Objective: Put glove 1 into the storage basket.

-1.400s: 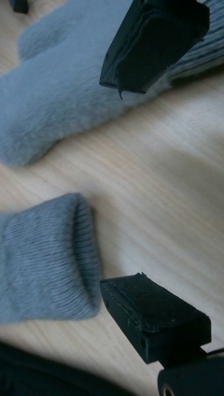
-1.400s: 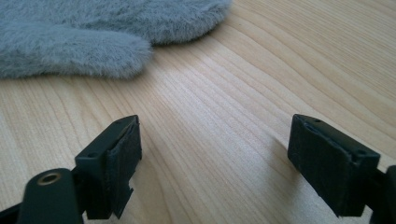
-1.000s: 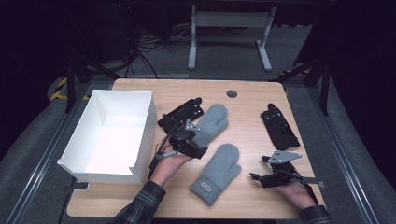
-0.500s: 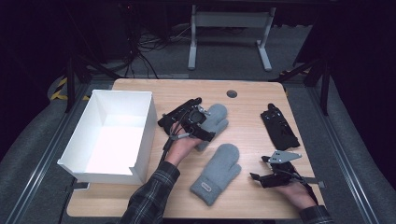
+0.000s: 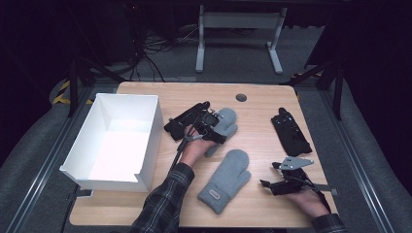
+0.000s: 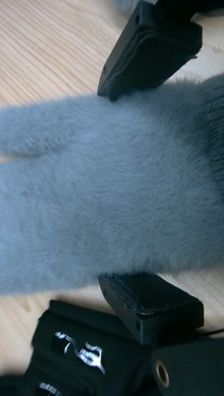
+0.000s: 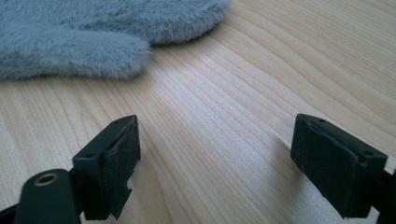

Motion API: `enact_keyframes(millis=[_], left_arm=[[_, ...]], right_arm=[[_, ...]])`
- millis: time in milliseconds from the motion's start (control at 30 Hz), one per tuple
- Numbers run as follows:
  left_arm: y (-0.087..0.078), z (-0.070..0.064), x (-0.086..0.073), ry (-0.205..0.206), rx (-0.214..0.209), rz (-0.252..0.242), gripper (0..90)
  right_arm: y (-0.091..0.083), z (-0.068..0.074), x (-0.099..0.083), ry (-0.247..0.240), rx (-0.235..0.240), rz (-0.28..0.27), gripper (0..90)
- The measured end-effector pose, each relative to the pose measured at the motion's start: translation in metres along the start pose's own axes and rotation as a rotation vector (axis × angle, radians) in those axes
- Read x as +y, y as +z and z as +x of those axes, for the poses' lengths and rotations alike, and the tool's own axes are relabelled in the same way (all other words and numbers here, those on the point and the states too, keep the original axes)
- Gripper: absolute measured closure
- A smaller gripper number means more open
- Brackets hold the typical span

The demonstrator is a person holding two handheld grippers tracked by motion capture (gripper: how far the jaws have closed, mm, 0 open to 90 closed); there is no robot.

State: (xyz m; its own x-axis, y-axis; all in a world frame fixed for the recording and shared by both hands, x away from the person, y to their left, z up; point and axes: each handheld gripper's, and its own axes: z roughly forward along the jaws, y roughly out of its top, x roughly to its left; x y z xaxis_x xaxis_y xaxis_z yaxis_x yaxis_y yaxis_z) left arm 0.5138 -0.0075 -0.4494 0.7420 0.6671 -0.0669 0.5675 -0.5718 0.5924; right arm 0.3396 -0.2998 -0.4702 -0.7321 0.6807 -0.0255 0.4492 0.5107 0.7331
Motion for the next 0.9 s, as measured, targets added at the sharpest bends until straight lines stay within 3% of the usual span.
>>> enact_keyframes(millis=[100, 133, 333, 433, 467, 500, 700, 900], left_arm=[[0.003, -0.001, -0.001, 0.000, 0.002, 0.013, 12.2], [0.006, -0.002, -0.001, 0.017, 0.006, 0.038, 12.3], [0.005, -0.004, -0.001, 0.032, 0.018, 0.040, 17.3], [0.003, -0.005, -0.001, 0.042, 0.007, 0.033, 25.3], [0.002, -0.005, -0.001, 0.044, 0.001, 0.030, 32.7], [0.001, -0.005, -0.001, 0.046, -0.002, 0.028, 32.7], [-0.006, -0.001, -0.003, 0.047, -0.035, -0.002, 51.6], [-0.016, 0.002, -0.004, 0.043, -0.070, -0.017, 60.1]], right_arm=[[0.000, 0.000, 0.000, 0.000, 0.000, 0.000, 16.5], [0.000, 0.000, 0.000, 0.000, 0.000, 0.000, 16.5], [0.000, 0.000, 0.000, 0.000, 0.000, 0.000, 16.5], [0.000, 0.000, 0.000, 0.001, -0.001, 0.000, 16.5], [0.000, 0.000, 0.000, 0.001, -0.001, 0.000, 16.5], [0.000, 0.000, 0.000, 0.001, -0.001, 0.000, 16.5], [0.000, 0.000, 0.000, 0.002, -0.001, 0.000, 16.5], [0.000, 0.000, 0.000, 0.002, -0.001, 0.000, 16.5]])
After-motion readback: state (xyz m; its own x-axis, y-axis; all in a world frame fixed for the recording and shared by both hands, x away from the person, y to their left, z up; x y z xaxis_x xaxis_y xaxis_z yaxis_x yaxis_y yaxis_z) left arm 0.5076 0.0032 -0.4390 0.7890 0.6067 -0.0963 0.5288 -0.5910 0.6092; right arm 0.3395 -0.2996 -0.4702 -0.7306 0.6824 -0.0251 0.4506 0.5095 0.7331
